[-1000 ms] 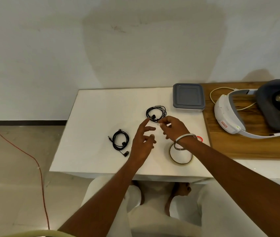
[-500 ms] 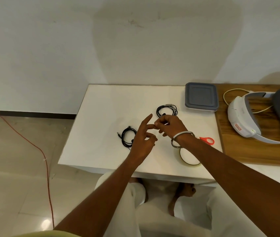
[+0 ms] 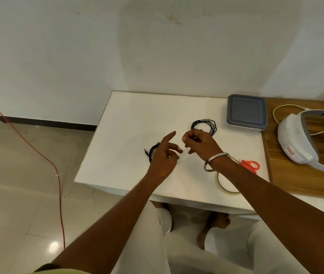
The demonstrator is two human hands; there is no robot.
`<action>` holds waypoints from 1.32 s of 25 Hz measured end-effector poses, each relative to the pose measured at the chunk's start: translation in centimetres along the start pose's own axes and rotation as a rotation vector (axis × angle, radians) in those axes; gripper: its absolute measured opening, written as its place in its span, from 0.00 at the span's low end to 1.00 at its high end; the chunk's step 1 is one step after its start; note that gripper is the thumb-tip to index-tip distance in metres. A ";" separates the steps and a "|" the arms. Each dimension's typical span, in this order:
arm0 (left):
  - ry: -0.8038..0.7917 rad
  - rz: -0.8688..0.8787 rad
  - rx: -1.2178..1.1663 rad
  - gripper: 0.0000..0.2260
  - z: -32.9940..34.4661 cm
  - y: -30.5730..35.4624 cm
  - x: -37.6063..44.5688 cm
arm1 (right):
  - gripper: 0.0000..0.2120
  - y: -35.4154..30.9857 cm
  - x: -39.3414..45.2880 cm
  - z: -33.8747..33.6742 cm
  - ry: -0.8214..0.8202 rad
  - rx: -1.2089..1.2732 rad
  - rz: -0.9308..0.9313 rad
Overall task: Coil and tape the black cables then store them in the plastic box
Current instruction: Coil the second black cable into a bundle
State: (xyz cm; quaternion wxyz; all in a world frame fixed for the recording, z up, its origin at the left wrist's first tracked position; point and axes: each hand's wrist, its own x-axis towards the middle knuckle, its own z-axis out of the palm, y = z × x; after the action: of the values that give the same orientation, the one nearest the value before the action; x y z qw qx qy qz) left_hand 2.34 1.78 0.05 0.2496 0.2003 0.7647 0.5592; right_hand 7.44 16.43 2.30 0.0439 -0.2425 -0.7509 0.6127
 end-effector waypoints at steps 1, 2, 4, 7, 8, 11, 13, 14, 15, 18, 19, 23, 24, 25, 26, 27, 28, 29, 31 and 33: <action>0.069 0.007 0.060 0.26 -0.5 0.0 -0.2 | 0.04 0.0 0.0 0.1 0.010 0.034 -0.001; 0.189 -0.006 0.118 0.23 -1.2 0.1 -0.3 | 0.04 0.1 0.0 0.2 0.016 0.052 0.000; 0.437 -0.130 0.197 0.16 -2.9 -0.7 -0.4 | 0.02 0.4 0.0 0.3 0.021 0.060 0.011; 0.389 -0.533 0.413 0.17 -5.0 -2.9 0.3 | 0.01 0.9 -0.1 0.6 0.016 0.058 0.030; 0.324 -0.633 0.461 0.21 -5.1 -3.1 0.3 | 0.02 1.0 -0.2 0.7 0.013 0.057 0.036; 0.251 -0.605 0.569 0.24 -3.9 -2.5 0.3 | 0.03 1.1 -0.5 0.7 0.006 0.069 0.051; 0.239 -0.536 0.647 0.22 -3.1 -1.9 0.7 | 0.02 1.3 -0.7 0.7 -0.004 0.060 0.058; 0.235 -0.527 0.669 0.20 -2.9 -1.8 0.8 | 0.02 1.5 -0.8 0.6 -0.011 0.047 0.061; 0.234 -0.529 0.672 0.17 -2.7 -1.8 1.0 | 0.03 1.7 -0.9 0.6 -0.017 0.033 0.064; 0.247 -0.522 0.654 0.06 -2.9 -2.0 1.1 | 0.05 2.1 -1.0 0.3 -0.028 0.003 0.073; 0.257 -0.516 0.638 0.09 -2.8 -2.1 1.1 | 0.05 2.2 -1.0 0.2 -0.028 -0.003 0.074; 0.203 -0.430 0.696 0.05 -2.3 -1.6 0.8 | 0.05 2.3 -1.1 0.1 -0.027 -0.009 0.071; 0.185 -0.404 0.724 0.03 -2.1 -1.5 0.7 | 0.05 2.3 -1.1 0.0 -0.027 -0.009 0.069; 0.164 -0.377 0.766 0.06 -2.0 -1.5 0.7 | 0.05 2.3 -1.2 0.0 -0.027 -0.007 0.067; 0.137 -0.348 0.813 0.09 -2.0 -1.4 0.8 | 0.05 2.3 -1.1 0.0 -0.028 -0.003 0.066; 0.112 -0.312 0.848 0.10 -2.1 -1.4 0.8 | 0.06 2.2 -1.1 -0.1 -0.027 0.000 0.065; 0.087 -0.279 0.879 0.09 -2.2 -1.3 0.8 | 0.06 2.2 -1.1 -0.2 -0.026 -0.001 0.064; 0.066 -0.261 0.902 0.09 -2.3 -1.3 0.8 | 0.06 2.2 -1.1 -0.2 -0.026 -0.003 0.063; 0.048 -0.256 0.934 0.08 -2.5 -1.1 1.0 | 0.05 2.1 -1.1 -0.1 -0.027 -0.003 0.060; 0.028 -0.253 0.961 0.08 -2.7 -0.7 1.1 | 0.04 2.2 -1.1 0.0 -0.029 0.000 0.059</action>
State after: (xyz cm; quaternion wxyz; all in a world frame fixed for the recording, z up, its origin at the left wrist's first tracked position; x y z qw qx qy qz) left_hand -0.14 0.17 -0.16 0.1846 0.1907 0.9577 0.1114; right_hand 9.07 16.21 0.52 0.0149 -0.2555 -0.7440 0.6172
